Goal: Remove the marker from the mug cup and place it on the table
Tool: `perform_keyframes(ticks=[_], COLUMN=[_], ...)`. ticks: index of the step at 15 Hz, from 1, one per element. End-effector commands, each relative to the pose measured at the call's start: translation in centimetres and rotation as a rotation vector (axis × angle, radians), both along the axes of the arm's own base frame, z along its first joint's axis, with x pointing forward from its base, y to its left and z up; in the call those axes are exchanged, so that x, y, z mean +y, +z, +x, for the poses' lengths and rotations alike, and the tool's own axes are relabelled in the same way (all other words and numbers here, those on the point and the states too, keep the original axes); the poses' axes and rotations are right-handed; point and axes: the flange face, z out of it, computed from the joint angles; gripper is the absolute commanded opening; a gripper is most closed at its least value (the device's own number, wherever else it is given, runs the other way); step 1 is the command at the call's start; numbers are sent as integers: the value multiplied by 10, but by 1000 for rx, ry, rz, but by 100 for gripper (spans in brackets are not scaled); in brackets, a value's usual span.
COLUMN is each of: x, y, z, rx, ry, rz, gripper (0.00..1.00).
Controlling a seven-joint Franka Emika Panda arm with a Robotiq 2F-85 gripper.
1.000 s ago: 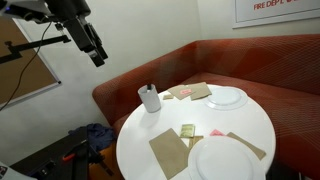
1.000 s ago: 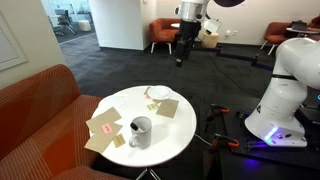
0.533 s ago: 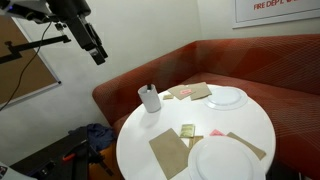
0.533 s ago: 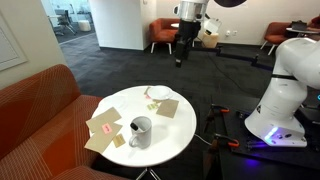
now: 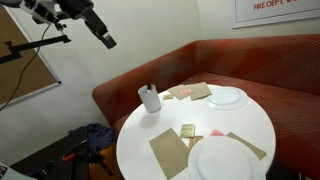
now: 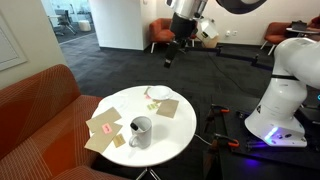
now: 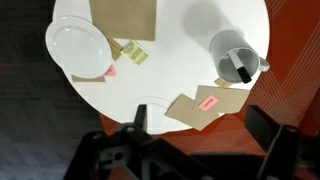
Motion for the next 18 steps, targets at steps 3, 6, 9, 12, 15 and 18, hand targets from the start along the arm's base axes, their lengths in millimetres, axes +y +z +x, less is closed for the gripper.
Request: perform_keyframes(ticks=[3, 6, 9, 12, 15, 18], x=[35, 54, 64, 71, 78, 85], y=[-14, -30, -48, -69, -87, -104], z=[13, 21, 28, 34, 41, 49], rx=[-82, -85, -74, -15, 34, 67], ry=[151, 263, 348, 410, 450, 470], rz=[-45, -46, -44, -51, -64, -74], gripper=[100, 100, 100, 100, 100, 100])
